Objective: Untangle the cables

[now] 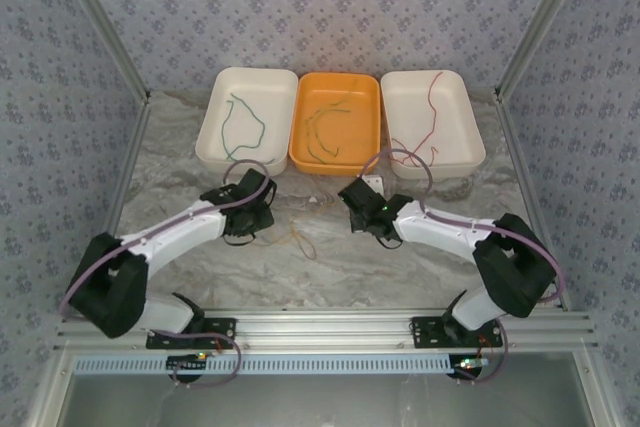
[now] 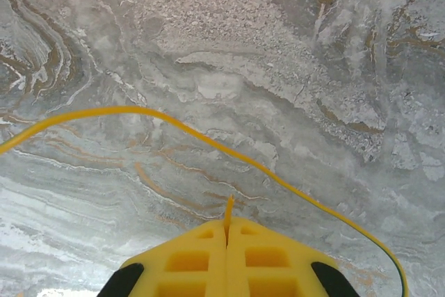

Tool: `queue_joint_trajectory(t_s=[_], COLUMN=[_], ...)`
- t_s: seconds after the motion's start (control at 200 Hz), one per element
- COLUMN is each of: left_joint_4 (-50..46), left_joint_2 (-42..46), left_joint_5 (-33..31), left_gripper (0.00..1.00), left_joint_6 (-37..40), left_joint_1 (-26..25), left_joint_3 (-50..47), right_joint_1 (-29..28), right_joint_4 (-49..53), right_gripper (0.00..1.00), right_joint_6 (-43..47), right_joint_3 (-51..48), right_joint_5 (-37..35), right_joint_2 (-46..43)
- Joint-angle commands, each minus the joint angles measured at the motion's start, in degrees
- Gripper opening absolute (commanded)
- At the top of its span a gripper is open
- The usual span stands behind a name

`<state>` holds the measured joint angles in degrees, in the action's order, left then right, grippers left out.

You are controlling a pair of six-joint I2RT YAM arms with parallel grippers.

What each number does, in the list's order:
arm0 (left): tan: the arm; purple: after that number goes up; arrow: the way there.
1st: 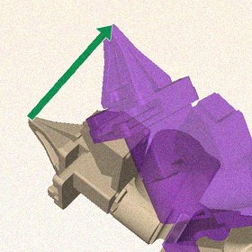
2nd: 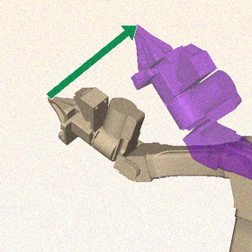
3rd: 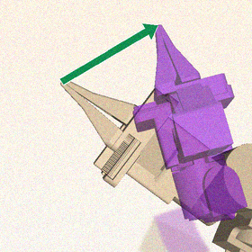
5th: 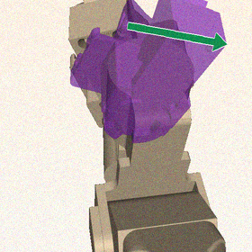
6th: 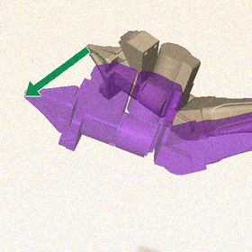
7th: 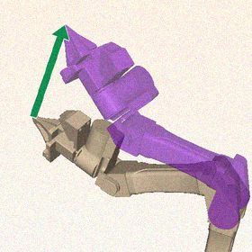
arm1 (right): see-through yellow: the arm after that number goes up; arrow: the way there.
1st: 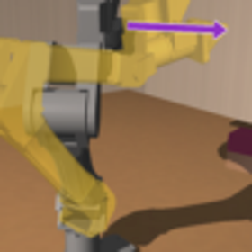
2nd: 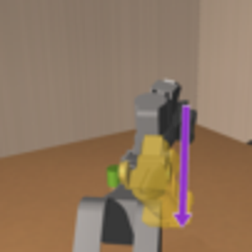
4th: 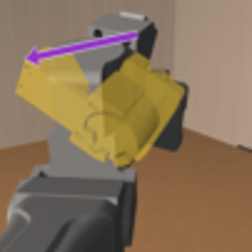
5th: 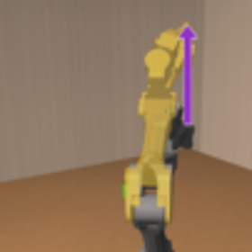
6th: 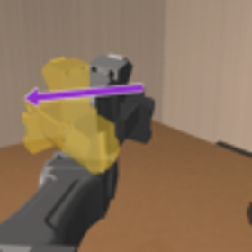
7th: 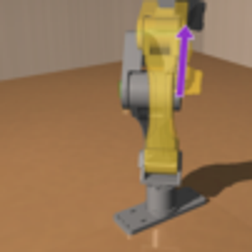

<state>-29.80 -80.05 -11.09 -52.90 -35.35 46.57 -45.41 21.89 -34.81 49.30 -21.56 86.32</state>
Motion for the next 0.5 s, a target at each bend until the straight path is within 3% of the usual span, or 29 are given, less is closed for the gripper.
queue_joint_trajectory(t_s=[0.0, 0.08, 0.16, 0.31, 0.495], left_joint_4=[1.9, 2.7, 3.3, -0.3, -2.5], left_joint_2=[-3.9, -4.9, -3.6, -0.4, -2.1], left_joint_5=[0.6, 0.8, 1.3, -4.3, -6.4], left_gripper=[0.43, 0.35, 0.34, 0.36, 0.43], left_joint_6=[1.4, 0.7, -0.4, -3.5, -15.6], left_joint_1=[0.2, 0.1, -0.8, -8.6, -15.1], left_joint_3=[2.4, 2.6, 2.0, 3.8, 4.1], right_joint_1=[-0.1, 0.0, 0.4, 0.9, 1.2], right_joint_4=[1.8, 2.0, 1.9, 1.1, 0.9], right_gripper=[0.0, 0.0, 0.0, 0.0, 0.0], right_joint_6=[1.6, 1.7, 1.8, 1.9, 1.8], right_joint_3=[0.2, 0.1, -0.1, -0.5, -0.5], right_joint_5=[1.2, 1.0, 1.1, 1.6, 1.4], right_joint_2=[-0.7, -0.8, -1.0, -1.1, -1.4])
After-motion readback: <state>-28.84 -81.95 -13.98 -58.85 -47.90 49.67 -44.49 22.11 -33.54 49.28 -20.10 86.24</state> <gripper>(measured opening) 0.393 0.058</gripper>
